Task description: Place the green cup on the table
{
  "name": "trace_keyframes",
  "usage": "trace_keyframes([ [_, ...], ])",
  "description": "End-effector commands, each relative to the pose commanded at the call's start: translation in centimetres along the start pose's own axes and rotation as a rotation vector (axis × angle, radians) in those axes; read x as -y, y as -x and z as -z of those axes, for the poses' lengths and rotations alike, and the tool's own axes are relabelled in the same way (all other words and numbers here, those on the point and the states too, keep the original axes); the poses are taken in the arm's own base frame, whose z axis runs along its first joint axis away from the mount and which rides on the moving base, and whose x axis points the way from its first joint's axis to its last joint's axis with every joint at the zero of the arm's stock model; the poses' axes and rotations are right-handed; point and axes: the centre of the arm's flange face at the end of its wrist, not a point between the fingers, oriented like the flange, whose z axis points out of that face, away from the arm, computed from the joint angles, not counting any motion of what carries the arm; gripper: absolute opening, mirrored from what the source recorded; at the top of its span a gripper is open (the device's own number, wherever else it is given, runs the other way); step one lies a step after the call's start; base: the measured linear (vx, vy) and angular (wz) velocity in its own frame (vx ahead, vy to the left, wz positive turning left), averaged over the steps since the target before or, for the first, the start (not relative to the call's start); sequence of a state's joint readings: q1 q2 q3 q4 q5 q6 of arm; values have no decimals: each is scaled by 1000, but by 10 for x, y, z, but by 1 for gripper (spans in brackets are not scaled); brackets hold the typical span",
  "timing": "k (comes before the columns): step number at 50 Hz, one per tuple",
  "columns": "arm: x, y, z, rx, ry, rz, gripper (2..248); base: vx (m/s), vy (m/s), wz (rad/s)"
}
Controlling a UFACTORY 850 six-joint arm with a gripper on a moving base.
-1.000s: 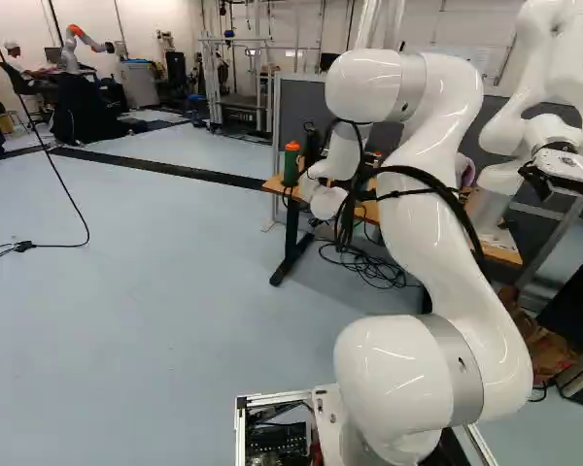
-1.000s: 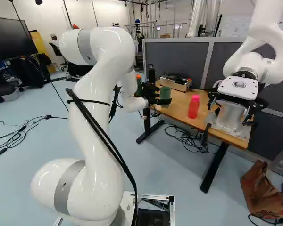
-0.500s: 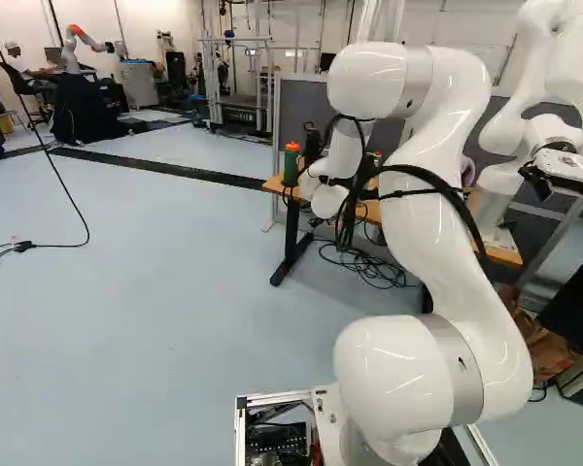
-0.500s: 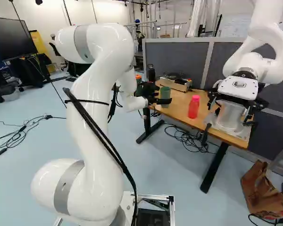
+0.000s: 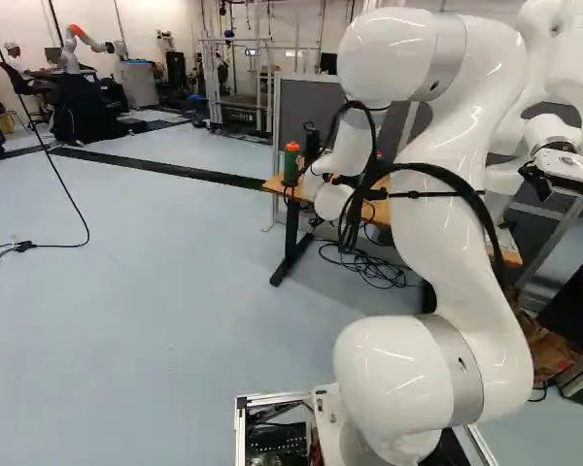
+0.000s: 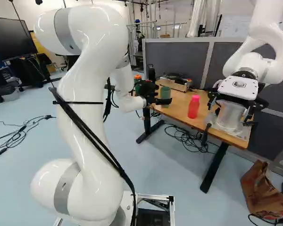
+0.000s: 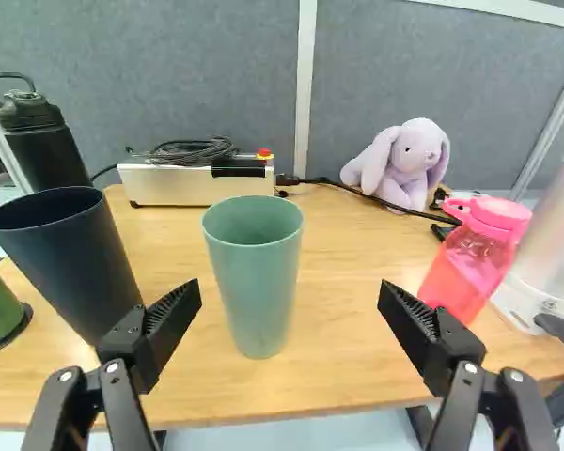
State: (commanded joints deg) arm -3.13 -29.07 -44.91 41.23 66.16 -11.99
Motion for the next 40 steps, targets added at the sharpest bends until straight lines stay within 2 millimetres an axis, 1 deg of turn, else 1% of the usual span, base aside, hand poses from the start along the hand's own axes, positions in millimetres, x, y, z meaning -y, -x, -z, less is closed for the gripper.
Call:
trace_keyframes([
  [40,-48,6,68,45,-2,36,247,0,0,0],
])
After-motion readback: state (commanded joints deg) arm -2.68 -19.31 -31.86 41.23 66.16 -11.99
